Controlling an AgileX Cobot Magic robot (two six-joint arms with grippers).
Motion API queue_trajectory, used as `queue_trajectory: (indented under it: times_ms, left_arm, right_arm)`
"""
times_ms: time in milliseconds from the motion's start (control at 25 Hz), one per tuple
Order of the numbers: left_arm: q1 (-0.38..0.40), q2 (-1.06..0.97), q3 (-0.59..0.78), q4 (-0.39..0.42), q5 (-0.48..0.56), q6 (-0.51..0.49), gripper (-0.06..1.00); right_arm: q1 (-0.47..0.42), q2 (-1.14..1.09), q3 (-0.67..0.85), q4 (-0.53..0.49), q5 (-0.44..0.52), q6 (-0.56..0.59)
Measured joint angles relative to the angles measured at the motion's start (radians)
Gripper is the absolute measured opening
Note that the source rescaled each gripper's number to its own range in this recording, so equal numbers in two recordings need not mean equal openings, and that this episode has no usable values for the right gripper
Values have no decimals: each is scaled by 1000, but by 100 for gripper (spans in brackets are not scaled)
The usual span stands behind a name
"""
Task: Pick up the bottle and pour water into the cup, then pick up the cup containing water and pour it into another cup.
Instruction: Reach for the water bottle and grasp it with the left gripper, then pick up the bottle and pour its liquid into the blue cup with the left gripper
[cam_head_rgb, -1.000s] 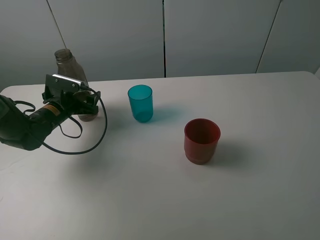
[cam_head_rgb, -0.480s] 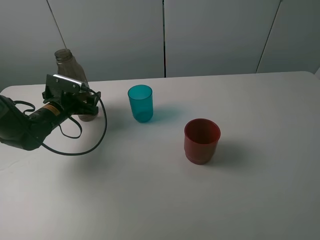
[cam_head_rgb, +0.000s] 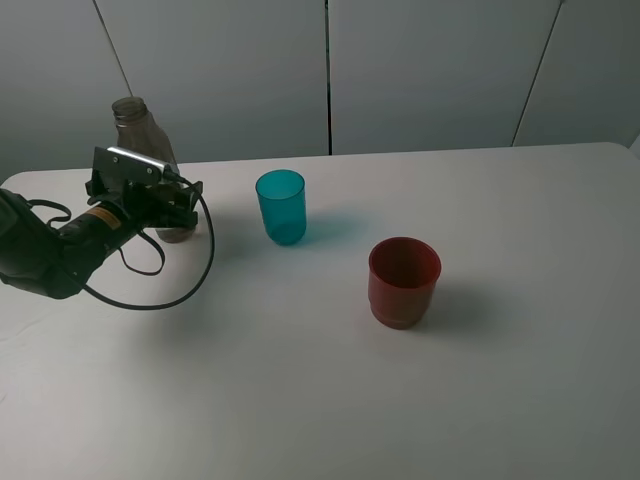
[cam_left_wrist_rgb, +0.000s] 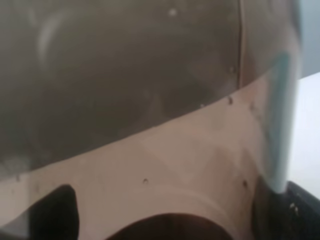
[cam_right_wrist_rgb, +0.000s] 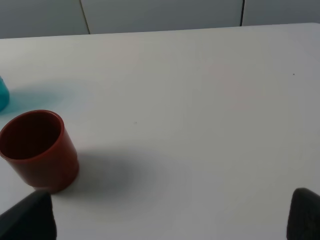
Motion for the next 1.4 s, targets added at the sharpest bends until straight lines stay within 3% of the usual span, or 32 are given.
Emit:
queue_trajectory:
  times_ms: [280,320,360,440,480,1040,1400]
  left_arm:
    - [0,0,-6,8,0,17,100]
    - [0,0,-6,8,0,17,96]
    - [0,0,-6,8,0,19,79]
    - [0,0,-7,10,0,19,10]
    - [0,0,-7,12,0,19,3]
    - [-1,-4,-8,16,7,22,2]
    - [-4,-126,-8,19,47,22,1]
  right_arm:
    - [0,0,0,0,0,0]
    - [0,0,0,0,0,0]
    - [0,0,0,0,0,0]
    - [0,0,0,0,0,0]
    - [0,0,0,0,0,0]
    - [0,0,0,0,0,0]
    - [0,0,0,0,0,0]
